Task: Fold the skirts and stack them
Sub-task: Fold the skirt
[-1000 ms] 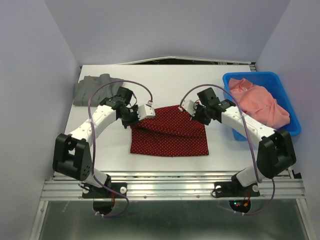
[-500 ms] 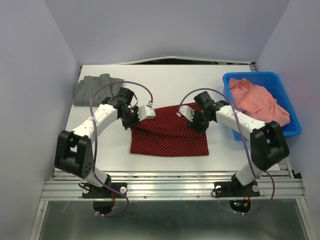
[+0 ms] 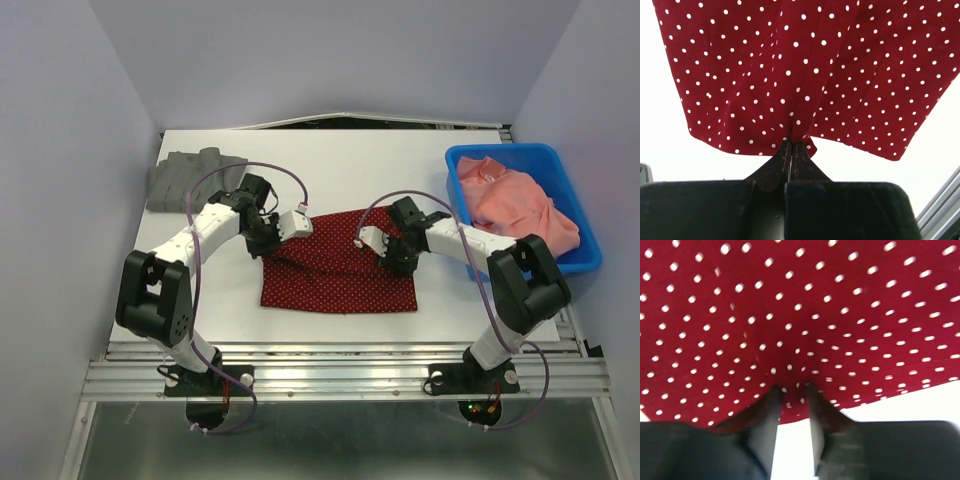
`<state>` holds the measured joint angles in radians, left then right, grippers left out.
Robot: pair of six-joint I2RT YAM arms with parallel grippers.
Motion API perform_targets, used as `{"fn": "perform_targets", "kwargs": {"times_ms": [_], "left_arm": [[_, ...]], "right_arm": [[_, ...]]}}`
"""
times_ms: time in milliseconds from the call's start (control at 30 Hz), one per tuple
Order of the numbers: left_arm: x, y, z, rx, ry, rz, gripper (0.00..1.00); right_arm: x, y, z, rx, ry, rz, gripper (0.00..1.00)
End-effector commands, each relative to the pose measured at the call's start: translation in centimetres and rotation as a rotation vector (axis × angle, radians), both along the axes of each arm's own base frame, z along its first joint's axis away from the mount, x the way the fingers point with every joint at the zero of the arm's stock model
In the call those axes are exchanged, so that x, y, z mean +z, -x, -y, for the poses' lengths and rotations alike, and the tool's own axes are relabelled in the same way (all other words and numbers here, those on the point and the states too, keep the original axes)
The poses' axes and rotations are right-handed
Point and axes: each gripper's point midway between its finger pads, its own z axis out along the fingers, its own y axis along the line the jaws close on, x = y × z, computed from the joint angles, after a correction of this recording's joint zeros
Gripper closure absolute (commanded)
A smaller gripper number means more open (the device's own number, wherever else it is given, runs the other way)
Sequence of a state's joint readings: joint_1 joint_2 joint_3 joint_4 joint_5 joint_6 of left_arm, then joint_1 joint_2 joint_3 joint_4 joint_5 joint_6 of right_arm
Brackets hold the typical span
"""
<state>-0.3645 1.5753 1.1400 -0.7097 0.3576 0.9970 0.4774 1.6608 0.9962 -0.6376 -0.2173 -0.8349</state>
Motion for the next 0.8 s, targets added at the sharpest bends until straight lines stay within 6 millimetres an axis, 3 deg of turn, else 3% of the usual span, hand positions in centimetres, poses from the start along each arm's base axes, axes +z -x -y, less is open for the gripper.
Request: {"fn": "perform_targets", "kwargs": {"times_ms": [0, 133, 300, 500, 633, 767], "left_arm": [[1.5, -0.5, 0.7, -0.007, 0.029, 0.017, 1.00], [1.5, -0.5, 0.5, -0.006, 0.021, 0.020, 1.00], [2.2, -0.7, 0.3, 0.002, 0.015, 0.041, 1.00], [4.1, -1.2, 0.2, 0.028, 0.022, 0.067, 1.00], [5.9, -0.5, 0.2, 0.026, 0.048, 0.090, 1.00], [7.0, 1.2, -0.3, 0.011, 0.048, 0.084, 1.00]], "right_arm": [[-0.4, -1.3, -0.2, -0.012, -0.012, 0.053, 0.73], [0.3, -2.2, -0.1, -0.025, -0.006, 0.091, 0.98], [3.2, -3.1, -0.2, -0.033, -0.017, 0.160, 0.99], [8.7, -4.4, -0.1, -0.043, -0.031, 0.261, 0.99], [11.4, -3.5, 0.0, -0.028, -0.048, 0.263, 0.99], [12.3, -1.6, 0.8, -0.018, -0.042, 0.232, 0.99]]}}
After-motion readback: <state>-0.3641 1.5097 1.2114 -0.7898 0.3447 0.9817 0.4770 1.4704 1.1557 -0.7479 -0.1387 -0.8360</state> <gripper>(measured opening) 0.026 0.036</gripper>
